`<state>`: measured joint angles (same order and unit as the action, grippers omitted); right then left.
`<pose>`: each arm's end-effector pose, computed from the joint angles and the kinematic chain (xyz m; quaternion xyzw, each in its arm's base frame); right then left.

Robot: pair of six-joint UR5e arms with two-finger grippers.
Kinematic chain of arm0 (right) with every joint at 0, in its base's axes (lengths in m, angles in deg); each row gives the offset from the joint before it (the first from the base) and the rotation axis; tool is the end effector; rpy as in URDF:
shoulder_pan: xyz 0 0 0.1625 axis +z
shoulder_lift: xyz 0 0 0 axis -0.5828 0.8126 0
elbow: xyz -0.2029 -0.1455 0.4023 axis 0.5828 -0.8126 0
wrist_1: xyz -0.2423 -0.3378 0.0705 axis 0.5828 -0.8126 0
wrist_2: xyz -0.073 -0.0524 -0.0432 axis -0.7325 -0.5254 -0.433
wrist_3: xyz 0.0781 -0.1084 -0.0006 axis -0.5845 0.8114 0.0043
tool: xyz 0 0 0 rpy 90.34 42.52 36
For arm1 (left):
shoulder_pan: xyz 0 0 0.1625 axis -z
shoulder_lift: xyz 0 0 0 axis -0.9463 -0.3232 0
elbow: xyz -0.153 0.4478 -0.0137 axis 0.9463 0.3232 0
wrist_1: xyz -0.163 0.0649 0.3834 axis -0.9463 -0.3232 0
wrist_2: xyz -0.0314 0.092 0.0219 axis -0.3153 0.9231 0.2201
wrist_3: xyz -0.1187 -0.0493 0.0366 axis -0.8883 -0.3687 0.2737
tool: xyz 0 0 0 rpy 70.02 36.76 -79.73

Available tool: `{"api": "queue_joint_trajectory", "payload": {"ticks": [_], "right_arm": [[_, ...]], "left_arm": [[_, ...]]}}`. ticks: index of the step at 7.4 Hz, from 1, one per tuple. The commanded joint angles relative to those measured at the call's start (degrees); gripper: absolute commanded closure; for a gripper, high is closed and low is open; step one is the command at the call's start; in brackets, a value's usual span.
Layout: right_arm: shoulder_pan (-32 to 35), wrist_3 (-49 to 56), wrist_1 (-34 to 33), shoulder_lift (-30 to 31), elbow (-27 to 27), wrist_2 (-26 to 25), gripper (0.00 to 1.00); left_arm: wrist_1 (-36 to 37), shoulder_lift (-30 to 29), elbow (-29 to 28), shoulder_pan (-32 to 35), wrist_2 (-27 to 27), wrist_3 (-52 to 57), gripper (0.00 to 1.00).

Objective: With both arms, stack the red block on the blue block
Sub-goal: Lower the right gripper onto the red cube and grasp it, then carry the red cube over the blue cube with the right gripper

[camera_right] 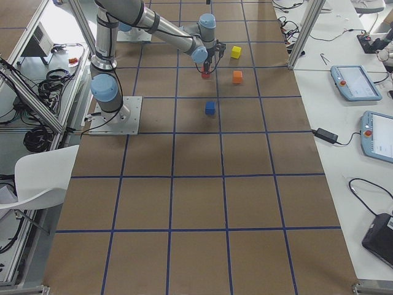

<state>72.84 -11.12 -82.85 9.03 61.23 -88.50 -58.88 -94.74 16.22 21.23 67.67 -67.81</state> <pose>0.3167 -0.5178 0.2066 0.1252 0.9911 -0.0346 0.0285 -0.1686 -0.5114 0.4675 0.0071 -0.9983 -0.0248 0.0515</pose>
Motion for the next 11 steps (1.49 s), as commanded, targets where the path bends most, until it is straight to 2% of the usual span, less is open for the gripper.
{"api": "queue_joint_trajectory", "payload": {"ticks": [1,2,4,6,8,9,11], "right_arm": [[0.15,-0.19,0.02,-0.32,0.0,0.09,0.9],[-0.03,1.12,0.55,0.11,-0.52,-0.6,1.0],[-4.31,10.83,9.64,4.22,-1.05,-5.94,1.0],[-14.12,23.21,17.4,10.38,-0.88,-6.14,1.0],[-25.03,36.4,19.09,11.45,-0.18,-6.41,1.0],[-28.12,37.59,18.92,13.37,0.96,-6.06,1.0],[-28.86,37.69,18.13,14.18,3.33,-5.27,1.0]], "left_arm": [[0.01,0.0,0.0,0.0,0.06,0.07,0.0],[0.01,0.0,0.0,0.0,0.06,0.07,0.0],[0.01,0.09,0.0,0.0,0.06,0.15,0.0],[0.01,0.09,0.0,0.0,0.24,0.15,0.0],[0.01,0.09,-0.09,0.0,0.15,0.15,0.0],[0.01,0.09,-0.09,0.0,0.06,0.07,0.0],[0.01,0.09,-0.09,0.0,0.06,0.15,0.0]]}}
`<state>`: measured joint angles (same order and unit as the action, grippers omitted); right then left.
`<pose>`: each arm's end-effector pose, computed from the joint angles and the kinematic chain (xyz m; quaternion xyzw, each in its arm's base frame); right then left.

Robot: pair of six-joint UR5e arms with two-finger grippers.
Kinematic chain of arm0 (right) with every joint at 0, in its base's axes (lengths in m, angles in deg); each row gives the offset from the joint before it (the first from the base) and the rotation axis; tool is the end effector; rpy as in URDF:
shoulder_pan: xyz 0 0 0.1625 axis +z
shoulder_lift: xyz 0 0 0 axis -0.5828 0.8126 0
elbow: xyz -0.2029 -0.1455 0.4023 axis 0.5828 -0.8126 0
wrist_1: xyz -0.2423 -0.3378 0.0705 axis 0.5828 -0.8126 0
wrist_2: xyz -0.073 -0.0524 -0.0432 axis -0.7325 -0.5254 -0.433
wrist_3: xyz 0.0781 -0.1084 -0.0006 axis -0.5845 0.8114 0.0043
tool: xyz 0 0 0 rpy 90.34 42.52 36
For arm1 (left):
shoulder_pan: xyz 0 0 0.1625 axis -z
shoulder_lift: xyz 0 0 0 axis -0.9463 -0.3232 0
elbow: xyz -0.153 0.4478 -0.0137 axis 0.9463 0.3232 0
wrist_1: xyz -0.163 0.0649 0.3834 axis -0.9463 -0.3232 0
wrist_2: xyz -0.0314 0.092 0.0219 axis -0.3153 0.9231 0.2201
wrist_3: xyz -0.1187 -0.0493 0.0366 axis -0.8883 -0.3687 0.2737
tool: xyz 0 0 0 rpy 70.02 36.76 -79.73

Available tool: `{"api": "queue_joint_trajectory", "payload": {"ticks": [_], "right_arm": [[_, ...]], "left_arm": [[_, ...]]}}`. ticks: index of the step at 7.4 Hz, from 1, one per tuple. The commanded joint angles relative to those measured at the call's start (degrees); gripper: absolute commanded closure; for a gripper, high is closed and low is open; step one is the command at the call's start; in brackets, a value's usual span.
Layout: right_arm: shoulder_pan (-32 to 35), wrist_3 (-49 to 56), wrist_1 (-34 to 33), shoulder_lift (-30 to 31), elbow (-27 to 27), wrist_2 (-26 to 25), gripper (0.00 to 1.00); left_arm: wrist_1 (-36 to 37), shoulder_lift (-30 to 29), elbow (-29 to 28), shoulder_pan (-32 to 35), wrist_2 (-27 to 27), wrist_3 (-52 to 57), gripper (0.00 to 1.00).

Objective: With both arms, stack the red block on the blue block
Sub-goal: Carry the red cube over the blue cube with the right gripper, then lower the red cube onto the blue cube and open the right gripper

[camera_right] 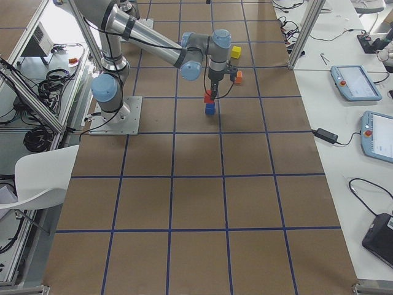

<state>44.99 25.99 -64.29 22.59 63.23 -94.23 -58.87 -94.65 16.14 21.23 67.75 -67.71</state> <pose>0.0373 -0.5288 0.2902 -0.0446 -0.9981 -0.0220 0.0370 -0.1685 -0.5111 0.4690 0.0062 -0.9984 -0.0231 0.0509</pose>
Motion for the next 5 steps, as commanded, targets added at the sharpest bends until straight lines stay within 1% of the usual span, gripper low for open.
{"api": "queue_joint_trajectory", "payload": {"ticks": [1,2,4,5], "right_arm": [[-0.92,-0.04,-0.44,0.54,1.34,2.12,1.0],[-0.92,0.57,-1.05,0.36,1.34,2.57,1.0],[-0.92,0.66,-5.43,-1.04,1.43,2.57,1.0],[-0.92,0.4,-5.97,-1.31,1.69,2.66,1.0]], "left_arm": [[0.0,0.0,0.0,0.0,-0.02,0.06,0.0],[0.0,0.0,0.0,0.0,-0.02,0.06,0.0],[0.0,0.0,0.0,0.09,-0.02,0.06,0.0],[0.0,0.0,0.0,0.0,-0.02,0.06,0.0]]}}
